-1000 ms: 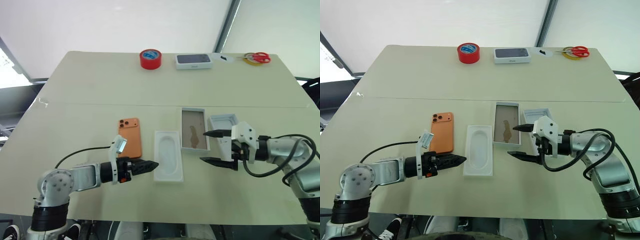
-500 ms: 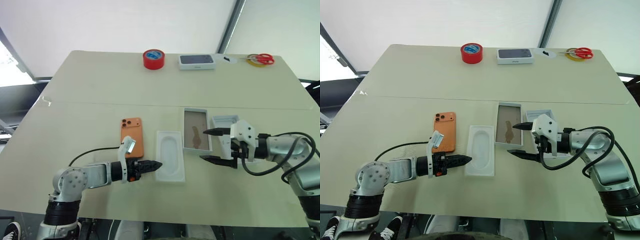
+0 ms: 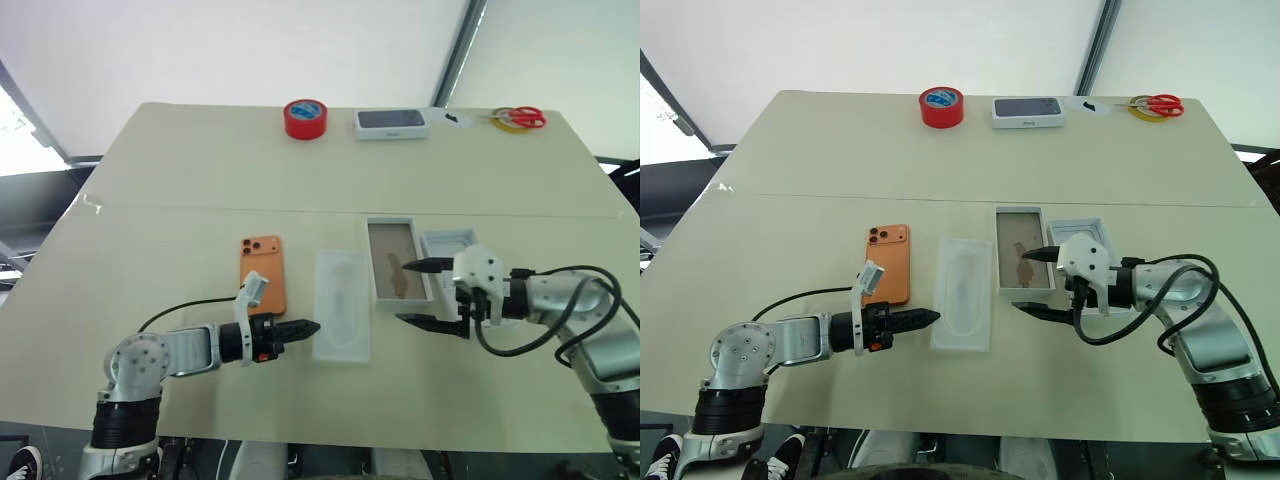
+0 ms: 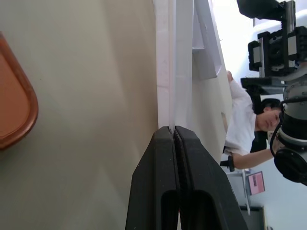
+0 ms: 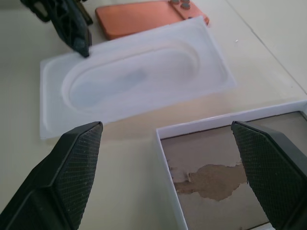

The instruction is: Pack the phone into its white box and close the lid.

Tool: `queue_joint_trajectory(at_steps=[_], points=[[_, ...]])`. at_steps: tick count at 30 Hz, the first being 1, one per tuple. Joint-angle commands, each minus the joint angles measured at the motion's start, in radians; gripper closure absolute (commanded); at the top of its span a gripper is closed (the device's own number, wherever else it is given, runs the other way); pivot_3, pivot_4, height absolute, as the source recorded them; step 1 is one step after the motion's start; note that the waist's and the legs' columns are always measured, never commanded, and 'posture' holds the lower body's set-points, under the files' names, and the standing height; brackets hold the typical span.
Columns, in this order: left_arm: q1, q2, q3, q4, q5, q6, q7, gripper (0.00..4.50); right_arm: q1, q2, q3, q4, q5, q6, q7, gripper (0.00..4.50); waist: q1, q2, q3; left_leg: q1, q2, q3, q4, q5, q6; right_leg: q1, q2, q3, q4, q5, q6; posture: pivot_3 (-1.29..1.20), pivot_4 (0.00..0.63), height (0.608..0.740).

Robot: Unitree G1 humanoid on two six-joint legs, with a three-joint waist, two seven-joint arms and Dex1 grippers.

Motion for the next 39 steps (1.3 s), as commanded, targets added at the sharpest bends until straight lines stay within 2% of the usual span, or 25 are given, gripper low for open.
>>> queue_joint_trajectory(at_steps=[1, 6, 9, 13, 15, 22, 26, 29, 30, 32, 36, 39], points=[[-0.031, 0.021, 0.060, -0.012, -0.025, -0.029, 0.013, 4.46, -0.049, 0.009, 0.048, 0.073, -0.105, -0.095, -0.017, 0.00, -0.001, 0.000, 0.000, 0.000, 0.000, 0.000, 0.000, 0.000, 0.000, 0.000, 0.000, 0.000, 0.000, 0.000, 0.000, 0.00, 0.150, 0.730], [-0.101, 0.027, 0.111, 0.009, -0.041, -0.069, 0.043, 4.46, -0.153, 0.033, 0.135, 0.179, -0.185, -0.100, 0.002, 0.00, 0.003, -0.001, 0.001, -0.001, 0.000, 0.000, 0.000, 0.000, -0.001, -0.001, 0.000, 0.000, 0.000, 0.000, 0.000, 0.00, 0.150, 0.730], [-0.129, 0.026, 0.126, 0.020, -0.046, -0.084, 0.069, 4.50, -0.182, 0.021, 0.170, 0.220, -0.195, -0.075, 0.053, 1.37, 0.002, -0.001, 0.001, -0.001, 0.000, 0.000, 0.000, 0.000, -0.001, 0.000, 0.000, 0.000, -0.001, 0.000, 0.000, 0.00, 0.150, 0.730], [-0.140, 0.024, 0.131, 0.012, -0.050, -0.103, 0.085, 4.50, -0.189, 0.015, 0.175, 0.207, -0.168, -0.030, 0.107, 3.56, 0.002, -0.002, 0.001, -0.001, 0.000, 0.000, 0.000, 0.000, -0.001, 0.000, 0.001, -0.001, -0.001, 0.000, 0.000, 0.00, 0.150, 0.730], [-0.144, 0.015, 0.137, 0.013, -0.067, -0.113, 0.100, 4.50, -0.187, 0.022, 0.177, 0.197, -0.165, -0.021, 0.116, 4.46, 0.002, -0.002, 0.001, -0.001, 0.000, 0.000, 0.001, 0.001, -0.001, 0.000, 0.001, -0.001, -0.001, 0.000, 0.000, 0.00, 0.150, 0.730], [-0.160, -0.018, 0.139, 0.017, -0.141, -0.132, 0.159, 4.50, -0.199, 0.143, 0.199, 0.067, -0.150, 0.089, 0.023, 4.46, -0.002, -0.002, 0.002, -0.001, 0.000, 0.000, 0.000, 0.001, -0.001, -0.001, 0.001, -0.001, 0.000, 0.000, 0.000, 0.00, 0.150, 0.730], [-0.186, -0.041, 0.119, 0.031, -0.137, -0.155, 0.188, 4.50, -0.195, 0.209, 0.239, 0.012, -0.202, 0.118, -0.060, 4.46, 0.002, -0.003, 0.002, -0.001, 0.000, 0.000, 0.000, 0.001, -0.002, -0.001, 0.001, -0.001, 0.000, 0.000, 0.000, 0.00, 0.150, 0.730], [-0.202, -0.054, 0.101, 0.042, -0.129, -0.165, 0.193, 4.50, -0.186, 0.244, 0.242, -0.036, -0.157, 0.191, -0.074, 4.46, 0.004, -0.003, 0.002, -0.001, 0.000, 0.000, 0.000, 0.001, -0.002, -0.001, 0.001, -0.001, 0.000, 0.000, 0.000, 0.00, 0.150, 0.730], [-0.204, -0.054, 0.093, 0.045, -0.125, -0.165, 0.186, 4.50, -0.183, 0.242, 0.229, -0.071, -0.095, 0.267, -0.051, 4.20, 0.005, -0.003, 0.002, -0.001, 0.000, 0.000, 0.000, 0.001, -0.002, -0.001, 0.001, -0.001, 0.000, 0.000, 0.001, 0.00, 0.150, 0.730], [-0.205, -0.047, 0.070, 0.051, -0.099, -0.164, 0.172, 4.50, -0.182, 0.231, 0.219, -0.079, -0.120, 0.253, -0.079, 3.56, 0.004, -0.003, 0.002, -0.001, 0.000, 0.000, 0.000, 0.001, -0.002, -0.001, 0.001, -0.001, 0.000, 0.000, 0.001, 0.00, 0.150, 0.730], [-0.208, -0.048, 0.040, 0.054, -0.087, -0.167, 0.149, 4.50, -0.168, 0.169, 0.155, -0.113, -0.077, 0.281, -0.058, 1.65, 0.004, -0.003, 0.002, -0.001, -0.001, 0.000, 0.000, 0.001, -0.002, -0.001, 0.001, -0.001, 0.000, 0.000, 0.001, 0.00, 0.150, 0.730], [-0.213, -0.055, 0.018, 0.062, -0.080, -0.168, 0.137, 4.50, -0.146, 0.075, 0.085, -0.092, -0.056, 0.274, -0.019, 1.65, 0.006, -0.003, 0.002, -0.001, -0.001, 0.000, 0.000, 0.001, -0.002, -0.001, 0.001, -0.001, 0.000, 0.000, 0.000, 0.00, 0.150, 0.730]])
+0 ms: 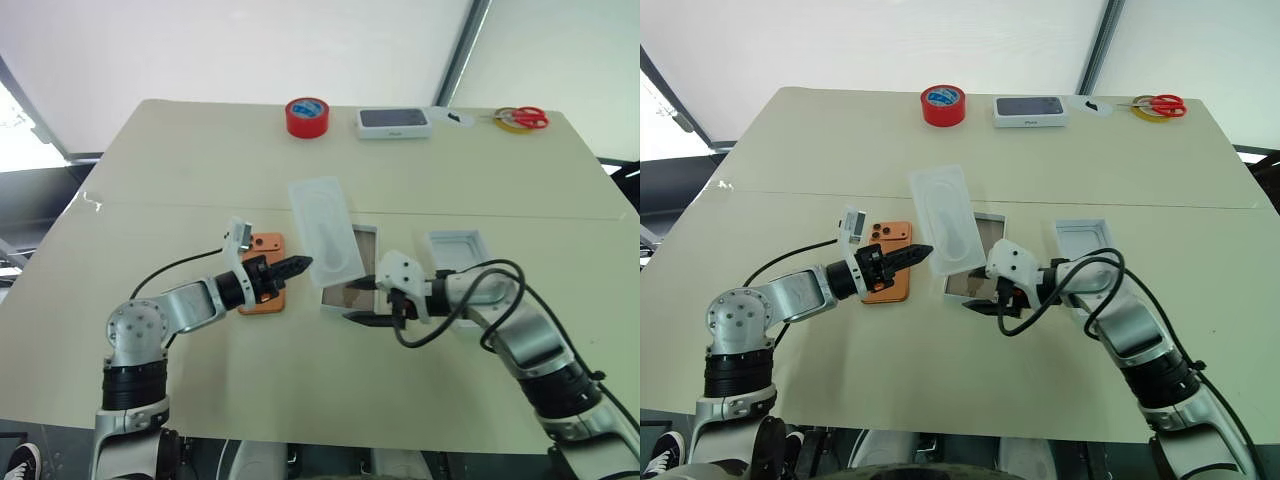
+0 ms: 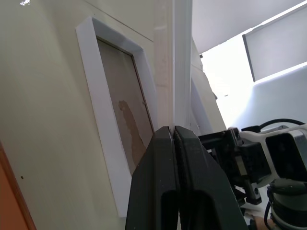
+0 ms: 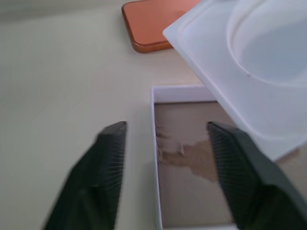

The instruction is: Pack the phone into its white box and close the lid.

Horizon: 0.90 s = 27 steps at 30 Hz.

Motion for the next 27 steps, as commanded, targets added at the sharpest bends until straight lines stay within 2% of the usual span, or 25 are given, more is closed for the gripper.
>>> queue_joint_trajectory(at_steps=[1, 4, 8, 11, 17, 25, 27], points=[[-0.025, -0.006, -0.022, -0.007, 0.009, -0.012, -0.035, 4.50, 0.013, -0.092, -0.111, 0.010, 0.028, -0.026, 0.031, 1.65, -0.001, -0.001, 0.000, 0.000, 0.000, 0.000, 0.000, 0.000, 0.000, 0.000, 0.000, 0.000, 0.000, 0.000, 0.000, 0.00, 0.150, 0.730], [-0.023, 0.006, -0.061, -0.008, 0.039, -0.003, -0.083, 4.50, 0.022, -0.148, -0.139, 0.120, -0.015, -0.117, 0.031, 1.65, -0.003, -0.001, 0.000, 0.000, 0.000, 0.000, 0.000, 0.000, 0.000, 0.000, 0.000, 0.000, 0.000, 0.000, 0.000, 0.00, 0.150, 0.730], [-0.040, 0.013, -0.088, 0.028, 0.073, -0.004, -0.134, 4.50, -0.004, -0.158, -0.153, 0.210, -0.045, -0.194, 0.009, 1.65, -0.005, -0.001, 0.001, 0.000, 0.000, 0.000, -0.001, 0.000, 0.000, 0.000, 0.000, 0.000, 0.000, 0.000, 0.000, 0.00, 0.150, 0.730], [-0.059, 0.061, -0.142, 0.055, 0.170, -0.031, -0.224, 4.50, -0.011, -0.142, -0.158, 0.206, -0.033, -0.199, -0.002, 1.65, -0.006, -0.001, 0.001, 0.000, 0.001, 0.001, -0.001, 0.000, 0.000, -0.001, 0.001, 0.000, 0.000, 0.000, 0.000, 0.00, 0.150, 0.730], [-0.134, 0.121, -0.188, 0.183, 0.256, -0.031, -0.406, 4.50, 0.006, -0.122, -0.155, 0.193, -0.032, -0.203, -0.019, 1.65, -0.001, -0.002, 0.001, 0.000, 0.000, 0.001, -0.001, 0.000, 0.000, -0.001, 0.001, 0.000, 0.000, 0.000, 0.000, 0.00, 0.150, 0.730], [-0.215, 0.083, -0.267, 0.308, 0.400, -0.084, -0.537, 4.50, 0.017, -0.115, -0.161, 0.192, -0.033, -0.215, -0.032, 1.65, -0.002, -0.003, 0.002, 0.000, 0.000, 0.001, -0.001, 0.000, -0.001, -0.001, 0.001, 0.000, 0.000, 0.000, 0.000, 0.00, 0.150, 0.730], [-0.227, 0.065, -0.271, 0.330, 0.419, -0.078, -0.551, 3.85, 0.016, -0.112, -0.161, 0.191, -0.032, -0.218, -0.036, 1.61, -0.002, -0.003, 0.002, 0.000, 0.000, 0.001, -0.001, 0.000, -0.001, -0.001, 0.001, 0.000, 0.000, 0.000, 0.000, 0.00, 0.150, 0.730]])
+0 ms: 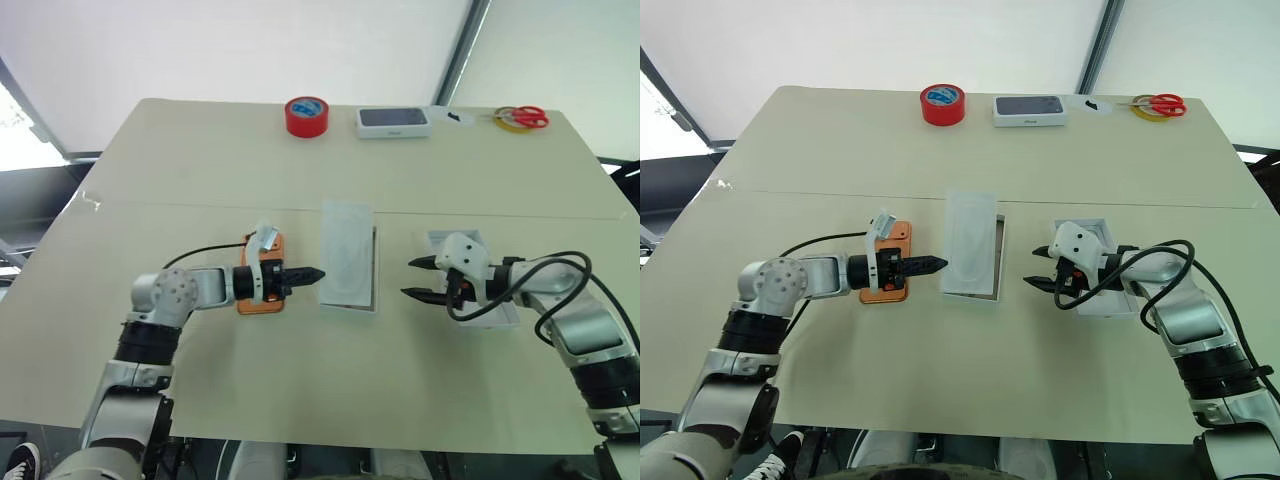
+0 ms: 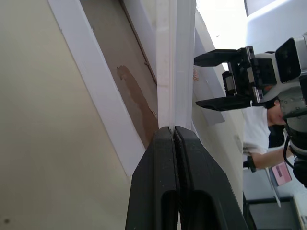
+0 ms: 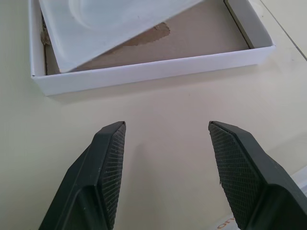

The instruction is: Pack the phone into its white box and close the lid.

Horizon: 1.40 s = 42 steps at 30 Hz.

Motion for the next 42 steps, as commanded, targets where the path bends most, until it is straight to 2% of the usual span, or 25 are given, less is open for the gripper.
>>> queue_joint_trajectory(at_steps=[1, 4, 8, 13, 16, 20, 22, 24, 27, 30, 36, 42], points=[[-0.030, -0.020, -0.014, 0.020, 0.043, -0.018, -0.041, 3.61, -0.008, 0.004, -0.036, -0.035, 0.018, -0.017, -0.011, 1.61, 0.000, 0.000, 0.000, 0.000, 0.000, 0.000, 0.000, 0.000, 0.000, 0.000, 0.000, 0.000, 0.000, 0.000, 0.000, 0.00, 0.150, 0.730], [-0.030, -0.019, -0.014, 0.014, 0.073, -0.020, -0.056, 2.21, -0.008, 0.007, -0.041, -0.037, 0.028, -0.015, -0.013, 1.61, 0.001, 0.000, 0.000, 0.000, 0.000, 0.000, 0.000, 0.000, 0.000, 0.000, 0.000, 0.000, 0.000, 0.000, 0.000, 0.00, 0.150, 0.730], [-0.037, -0.002, 0.012, -0.007, 0.096, -0.032, -0.071, 2.21, -0.020, 0.014, -0.038, -0.029, 0.028, -0.029, -0.018, 1.61, 0.000, 0.000, 0.000, 0.000, 0.000, 0.000, 0.000, 0.000, 0.000, 0.000, 0.000, 0.000, 0.000, 0.000, 0.000, 0.00, 0.150, 0.730], [-0.033, 0.029, 0.056, -0.096, 0.096, -0.050, -0.081, 2.21, -0.085, 0.084, -0.026, -0.015, 0.039, -0.037, -0.042, 1.61, -0.005, -0.001, 0.001, 0.000, 0.001, 0.000, 0.000, 0.000, 0.000, 0.000, 0.000, 0.000, 0.000, 0.000, 0.000, 0.00, 0.150, 0.730], [0.013, 0.072, 0.042, -0.168, 0.126, -0.084, -0.108, 2.15, -0.131, 0.154, -0.003, 0.003, 0.020, -0.043, -0.082, 2.47, -0.008, 0.000, 0.001, 0.000, 0.001, 0.000, -0.001, 0.000, 0.000, -0.001, 0.000, 0.000, 0.000, 0.000, 0.000, 0.00, 0.150, 0.730], [0.089, 0.129, 0.010, -0.249, 0.307, -0.365, -0.126, 2.15, -0.185, 0.234, 0.074, 0.077, -0.113, -0.160, -0.175, 4.45, -0.021, -0.001, 0.001, 0.000, 0.001, 0.000, -0.001, 0.001, -0.001, -0.001, 0.000, 0.000, 0.000, 0.000, 0.000, 0.00, 0.150, 0.730], [0.150, 0.158, 0.022, -0.272, 0.410, -0.567, -0.148, 2.15, -0.218, 0.277, 0.101, 0.108, -0.138, -0.154, -0.206, 4.45, -0.021, 0.000, 0.002, -0.001, 0.001, 0.000, -0.001, 0.001, -0.001, -0.002, 0.000, 0.000, 0.000, 0.000, 0.000, 0.00, 0.150, 0.730], [0.191, 0.135, 0.114, -0.274, 0.364, -0.636, -0.165, 2.15, -0.248, 0.289, 0.164, 0.161, -0.226, -0.200, -0.235, 4.45, -0.025, 0.000, 0.002, -0.001, 0.000, 0.001, -0.001, 0.001, -0.001, -0.003, 0.000, 0.001, 0.000, 0.000, 0.000, 0.00, 0.150, 0.730], [0.251, 0.143, 0.163, -0.290, 0.370, -0.727, -0.188, 2.15, -0.271, 0.297, 0.202, 0.208, -0.276, -0.248, -0.248, 4.45, -0.023, -0.001, 0.002, -0.002, 0.000, 0.001, -0.001, 0.001, -0.001, -0.004, 0.000, 0.000, 0.000, 0.000, 0.000, 0.00, 0.150, 0.730], [0.285, 0.152, 0.190, -0.298, 0.373, -0.746, -0.178, 2.15, -0.275, 0.290, 0.241, 0.220, -0.306, -0.291, -0.217, 4.45, -0.024, -0.001, 0.002, -0.002, 0.001, 0.001, -0.002, 0.001, -0.001, -0.004, 0.000, 0.000, 0.001, 0.000, 0.000, 0.00, 0.150, 0.730], [0.337, 0.161, 0.211, -0.323, 0.389, -0.767, -0.159, 2.15, -0.206, 0.227, 0.313, 0.092, -0.257, -0.280, -0.009, 4.45, -0.024, -0.001, 0.002, -0.002, 0.001, 0.001, -0.002, 0.000, -0.001, -0.004, 0.000, 0.000, 0.001, 0.000, 0.000, 0.00, 0.150, 0.730], [0.357, 0.166, 0.226, -0.351, 0.371, -0.743, -0.143, 2.15, -0.201, 0.228, 0.306, 0.071, -0.246, -0.251, 0.031, 4.45, -0.025, -0.001, 0.002, -0.002, 0.001, 0.000, -0.002, 0.000, 0.000, -0.004, -0.001, 0.000, 0.001, 0.000, 0.000, 0.00, 0.150, 0.730]])
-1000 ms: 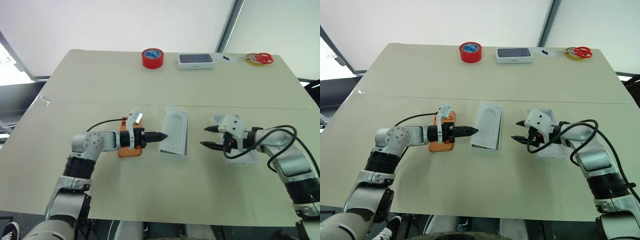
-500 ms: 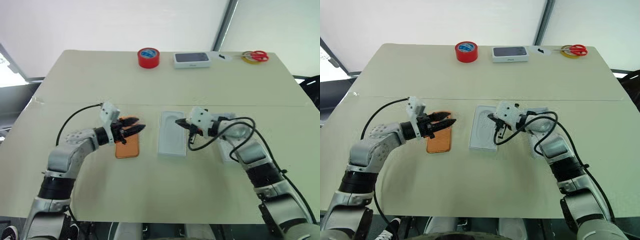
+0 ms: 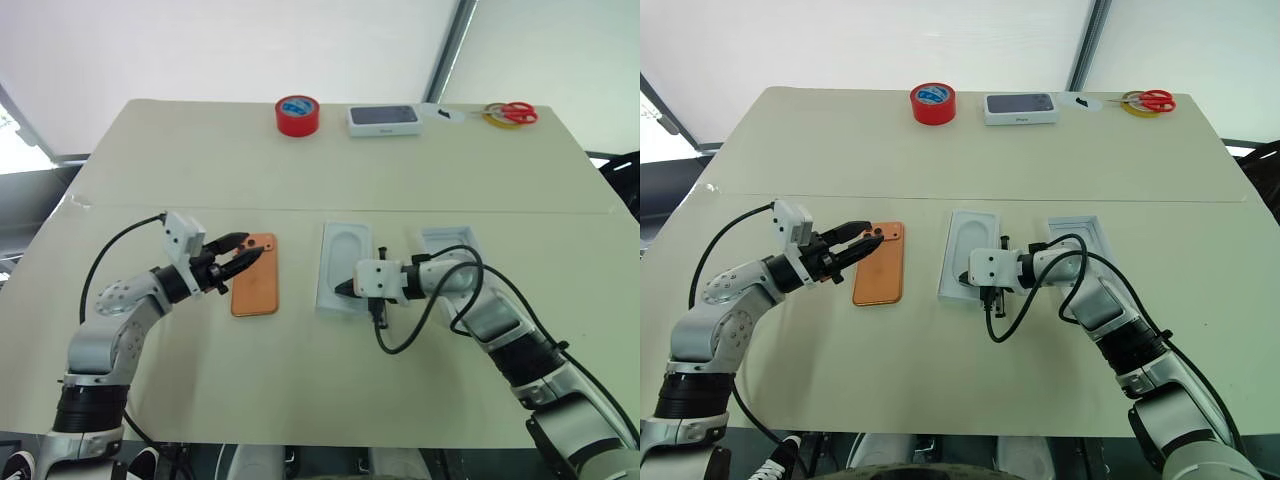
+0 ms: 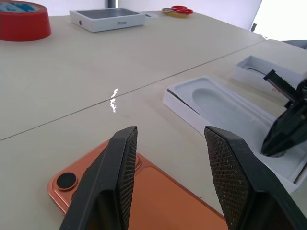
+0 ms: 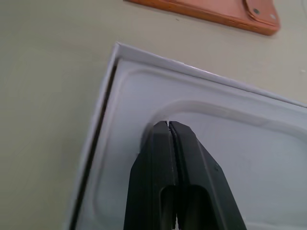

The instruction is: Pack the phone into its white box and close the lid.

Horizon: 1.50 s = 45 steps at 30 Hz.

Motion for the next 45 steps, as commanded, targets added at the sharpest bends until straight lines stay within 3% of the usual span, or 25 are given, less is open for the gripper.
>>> queue_joint_trajectory(at_steps=[1, 8, 11, 21, 23, 31, 39, 42, 44, 45], points=[[0.004, 0.013, 0.040, -0.051, -0.020, 0.003, 0.008, 2.15, -0.003, -0.009, -0.006, -0.029, 0.020, 0.027, 0.037, 4.45, 0.000, 0.000, 0.000, 0.000, 0.000, 0.000, 0.000, 0.000, 0.000, 0.000, 0.000, 0.000, 0.000, 0.000, 0.000, 0.00, 0.150, 0.730], [-0.017, 0.016, 0.025, -0.026, 0.003, -0.012, 0.007, 2.15, 0.024, -0.055, -0.036, -0.108, 0.122, 0.069, 0.146, 4.45, -0.001, 0.000, 0.000, 0.000, 0.000, 0.000, 0.000, 0.000, 0.000, 0.000, -0.001, 0.000, 0.000, 0.000, 0.000, 0.00, 0.150, 0.730], [-0.024, 0.015, 0.025, -0.017, 0.002, -0.010, 0.008, 2.15, 0.002, -0.036, -0.044, -0.064, 0.086, 0.031, 0.095, 4.45, -0.002, 0.000, 0.000, 0.000, 0.000, 0.000, 0.000, 0.000, 0.000, 0.000, -0.001, 0.000, 0.000, 0.000, 0.000, 0.00, 0.150, 0.730], [-0.032, 0.040, 0.044, 0.000, -0.033, 0.104, 0.034, 2.15, -0.010, -0.102, -0.076, -0.013, 0.093, -0.031, 0.131, 4.45, -0.002, 0.000, 0.000, 0.000, 0.000, 0.000, 0.000, 0.000, 0.000, 0.000, -0.001, 0.000, 0.000, 0.000, 0.000, 0.00, 0.150, 0.730], [-0.037, 0.047, 0.099, 0.007, -0.135, 0.215, 0.030, 2.15, -0.064, -0.042, -0.095, 0.034, 0.065, -0.058, 0.034, 4.45, -0.005, 0.000, 0.001, 0.000, 0.000, 0.000, 0.000, 0.000, 0.000, 0.000, -0.001, 0.000, 0.000, 0.000, 0.000, 0.00, 0.150, 0.730], [-0.048, 0.109, 0.288, 0.145, -0.345, 0.535, 0.081, 2.15, -0.223, 0.217, -0.095, 0.125, 0.068, 0.027, -0.132, 4.45, -0.016, -0.001, 0.001, 0.000, 0.001, 0.000, -0.001, 0.001, -0.001, -0.002, 0.001, 0.000, 0.001, 0.000, 0.000, 0.00, 0.150, 0.730], [0.001, 0.105, 0.309, 0.152, -0.365, 0.605, 0.100, 2.15, -0.291, 0.331, 0.062, 0.276, -0.080, -0.100, -0.159, 4.45, -0.008, -0.003, 0.002, -0.001, 0.000, 0.000, 0.000, 0.001, -0.001, -0.003, 0.000, 0.000, 0.002, 0.000, 0.000, 0.00, 0.150, 0.730], [0.027, 0.098, 0.312, 0.124, -0.388, 0.637, 0.112, 1.26, -0.305, 0.327, 0.109, 0.328, -0.149, -0.134, -0.172, 4.50, -0.010, -0.003, 0.002, -0.001, 0.000, 0.001, -0.001, 0.001, -0.001, -0.004, 0.000, 0.000, 0.003, 0.000, 0.000, 0.00, 0.150, 0.730], [0.030, 0.094, 0.322, 0.105, -0.416, 0.665, 0.124, 0.24, -0.307, 0.328, 0.113, 0.341, -0.159, -0.130, -0.164, 4.50, -0.009, -0.003, 0.002, -0.001, 0.000, 0.001, -0.001, 0.001, -0.001, -0.004, 0.000, 0.000, 0.003, 0.000, 0.000, 0.00, 0.150, 0.730], [0.030, 0.094, 0.322, 0.102, -0.421, 0.678, 0.134, 0.03, -0.307, 0.329, 0.114, 0.341, -0.162, -0.126, -0.158, 4.50, -0.008, -0.003, 0.002, -0.001, 0.000, 0.001, -0.001, 0.001, -0.001, -0.004, 0.000, 0.000, 0.003, 0.000, 0.000, 0.00, 0.150, 0.730]])
